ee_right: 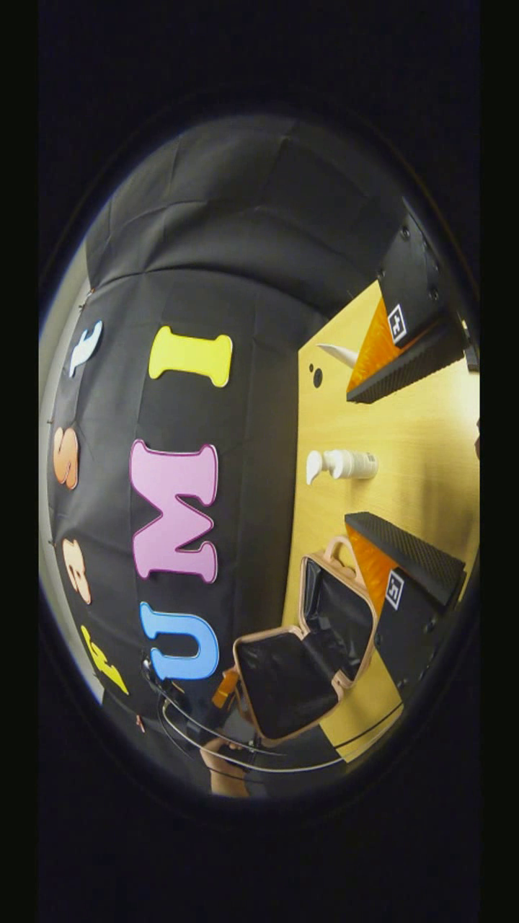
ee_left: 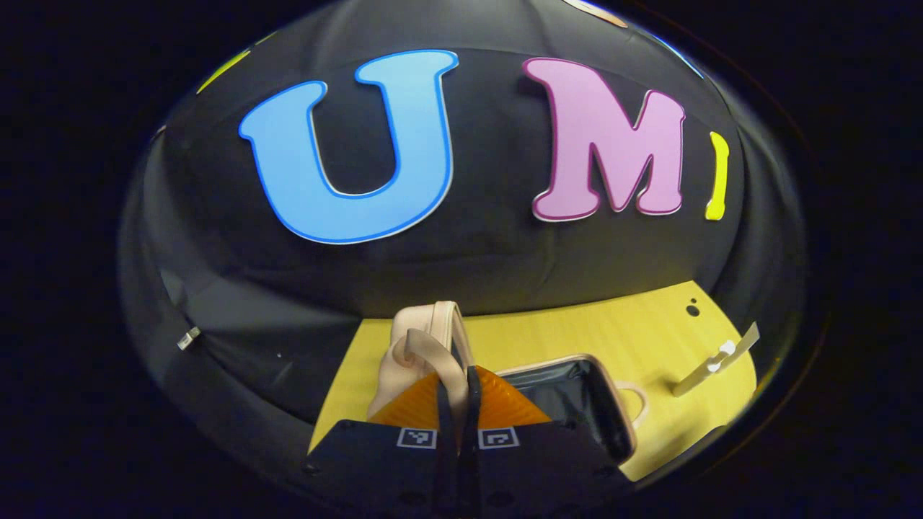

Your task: First open the suitcase, pack the skin care products into it, and then close the suitcase.

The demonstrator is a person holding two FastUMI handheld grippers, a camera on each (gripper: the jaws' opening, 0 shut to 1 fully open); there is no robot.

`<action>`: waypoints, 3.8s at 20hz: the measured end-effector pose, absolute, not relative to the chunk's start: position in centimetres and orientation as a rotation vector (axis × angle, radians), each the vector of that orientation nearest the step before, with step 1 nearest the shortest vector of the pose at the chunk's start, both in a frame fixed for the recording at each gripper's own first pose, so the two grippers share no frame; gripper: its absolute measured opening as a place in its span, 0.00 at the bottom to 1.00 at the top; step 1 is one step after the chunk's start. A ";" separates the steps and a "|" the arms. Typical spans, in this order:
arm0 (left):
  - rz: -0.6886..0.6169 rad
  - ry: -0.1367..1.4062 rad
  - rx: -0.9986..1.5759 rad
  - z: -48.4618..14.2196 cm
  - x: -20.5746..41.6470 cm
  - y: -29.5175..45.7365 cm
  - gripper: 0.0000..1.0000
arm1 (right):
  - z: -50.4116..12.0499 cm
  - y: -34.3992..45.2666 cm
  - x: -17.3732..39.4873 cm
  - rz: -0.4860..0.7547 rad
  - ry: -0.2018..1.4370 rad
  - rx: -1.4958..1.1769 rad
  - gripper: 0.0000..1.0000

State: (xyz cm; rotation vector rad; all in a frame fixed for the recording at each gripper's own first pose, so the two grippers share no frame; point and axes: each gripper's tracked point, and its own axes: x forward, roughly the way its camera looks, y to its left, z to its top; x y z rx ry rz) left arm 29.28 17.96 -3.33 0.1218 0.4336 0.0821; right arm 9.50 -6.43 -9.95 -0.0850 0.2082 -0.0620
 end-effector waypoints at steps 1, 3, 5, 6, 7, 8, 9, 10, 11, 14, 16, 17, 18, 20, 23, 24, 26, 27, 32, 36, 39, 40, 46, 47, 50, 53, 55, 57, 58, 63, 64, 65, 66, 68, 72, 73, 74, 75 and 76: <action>0.090 0.445 0.142 -4.3 29.4 20.2 0.06 | -9.5 -5.7 9.4 -0.068 0.202 -0.085 0.97; 0.140 0.466 0.122 -6.8 30.2 26.3 0.06 | -9.6 -4.4 9.3 -0.072 0.213 -0.115 0.97; 0.181 0.452 0.102 -9.9 31.3 30.6 0.06 | -10.7 -3.5 9.3 -0.088 0.248 -0.124 0.97; 0.221 0.460 0.114 -11.4 31.7 32.4 0.06 | -11.3 -3.3 9.3 -0.103 0.270 -0.113 0.96; 0.279 0.469 0.147 -12.7 31.6 35.1 0.06 | -11.7 -2.7 9.4 -0.104 0.277 -0.089 1.00; 0.302 0.491 0.152 -14.2 31.6 37.0 0.06 | -12.1 -1.9 9.4 -0.096 0.293 -0.070 0.97; 0.314 0.516 0.141 -16.0 32.3 37.8 0.06 | -12.6 -1.3 9.7 -0.085 0.309 -0.077 0.97; 0.323 0.533 0.123 -17.2 32.8 38.3 0.06 | -13.1 -1.1 9.9 -0.078 0.321 -0.097 0.97; 0.327 0.546 0.110 -18.5 33.3 38.7 0.06 | -13.2 -1.0 10.0 -0.078 0.324 -0.119 0.97; 0.322 0.574 0.085 -21.7 34.4 39.2 0.07 | -13.4 -2.2 10.8 -0.120 0.328 -0.125 0.97; 0.316 0.580 0.062 -23.2 34.9 39.5 0.07 | -13.4 -3.2 11.2 -0.171 0.329 -0.088 0.97; 0.320 0.583 0.055 -23.7 34.9 39.7 0.07 | -13.4 -3.5 11.2 -0.188 0.325 -0.075 0.97; 0.326 0.591 0.060 -24.1 34.9 39.9 0.07 | -13.5 -3.7 11.4 -0.197 0.324 -0.072 0.97; 0.359 0.610 0.104 -24.5 34.4 40.9 0.13 | -13.7 -3.6 11.2 -0.200 0.329 -0.093 0.97; 0.374 0.532 0.146 -21.6 33.8 41.0 0.21 | -13.0 -4.0 11.0 -0.203 0.308 -0.097 0.97; 0.358 0.481 0.152 -19.5 33.6 40.6 0.19 | -12.7 -4.0 11.0 -0.201 0.299 -0.093 0.97; 0.318 0.408 0.168 -14.9 32.4 38.3 0.55 | -12.0 -4.0 11.1 -0.196 0.282 -0.092 0.97; 0.287 0.367 0.173 -13.0 31.9 36.6 0.66 | -11.7 -4.2 11.1 -0.196 0.271 -0.094 0.97; 0.132 0.170 0.142 -6.8 27.9 24.1 0.97 | -10.6 -6.3 11.3 -0.202 0.239 -0.061 0.97; 0.036 0.122 0.002 -7.3 23.2 9.9 0.98 | -11.0 -9.0 12.0 -0.234 0.238 -0.043 0.96; -0.065 0.142 -0.022 -10.0 22.0 1.0 0.98 | -11.6 -11.5 13.0 -0.253 0.239 -0.038 0.97; -0.089 0.161 -0.010 -11.3 22.0 -1.5 0.99 | -12.2 -12.3 13.4 -0.263 0.250 -0.032 0.97; -0.345 0.150 0.102 -16.1 23.8 -18.0 0.98 | -14.8 -17.9 15.0 -0.303 0.296 -0.082 0.97; -0.384 0.152 0.097 -17.1 23.9 -20.3 0.98 | -15.2 -18.7 15.0 -0.311 0.303 -0.071 0.97; -0.453 0.179 0.101 -19.5 25.0 -26.4 0.98 | -15.3 -20.2 14.5 -0.316 0.277 -0.009 0.97; -0.481 0.191 0.103 -21.6 27.4 -30.2 0.98 | -16.7 -21.9 13.6 -0.308 0.301 -0.028 0.97; -0.445 0.209 0.109 -23.2 29.5 -31.1 0.98 | -17.4 -22.8 13.7 -0.306 0.306 -0.036 0.97; -0.421 0.209 0.115 -24.3 32.1 -32.5 0.98 | -18.5 -23.0 14.3 -0.296 0.315 -0.023 0.97; -0.420 0.219 0.116 -24.9 33.0 -33.0 0.98 | -19.0 -23.2 14.6 -0.297 0.319 -0.003 0.97; -0.420 0.266 0.083 -27.1 35.1 -34.1 0.88 | -20.3 -23.8 18.6 -0.277 0.298 0.120 0.97; -0.411 0.263 0.079 -27.1 35.5 -33.9 0.74 | -20.9 -24.0 19.3 -0.273 0.304 0.113 0.97; -0.413 0.262 0.072 -27.1 35.9 -34.0 0.70 | -21.4 -24.1 20.2 -0.269 0.308 0.105 0.97; -0.414 0.267 0.065 -27.0 35.8 -33.9 0.64 | -21.9 -24.4 20.9 -0.270 0.313 0.090 0.98; -0.396 0.267 0.054 -26.9 35.9 -33.2 0.62 | -22.8 -24.9 22.4 -0.281 0.311 0.057 0.98; -0.367 0.274 0.034 -27.1 35.2 -30.7 0.61 | -25.7 -24.5 25.3 -0.290 0.341 0.028 0.98; -0.360 0.272 0.048 -27.3 34.9 -30.1 0.61 | -26.3 -24.7 25.8 -0.305 0.347 0.020 0.98; -0.359 0.269 0.056 -27.3 34.6 -29.5 0.61 | -26.7 -25.1 26.3 -0.319 0.354 0.014 0.98; -0.362 0.271 0.055 -27.5 34.1 -29.1 0.61 | -27.1 -25.3 26.7 -0.334 0.358 0.011 0.97; -0.361 0.272 0.054 -27.5 33.8 -28.6 0.61 | -27.4 -25.5 27.0 -0.339 0.358 0.009 0.96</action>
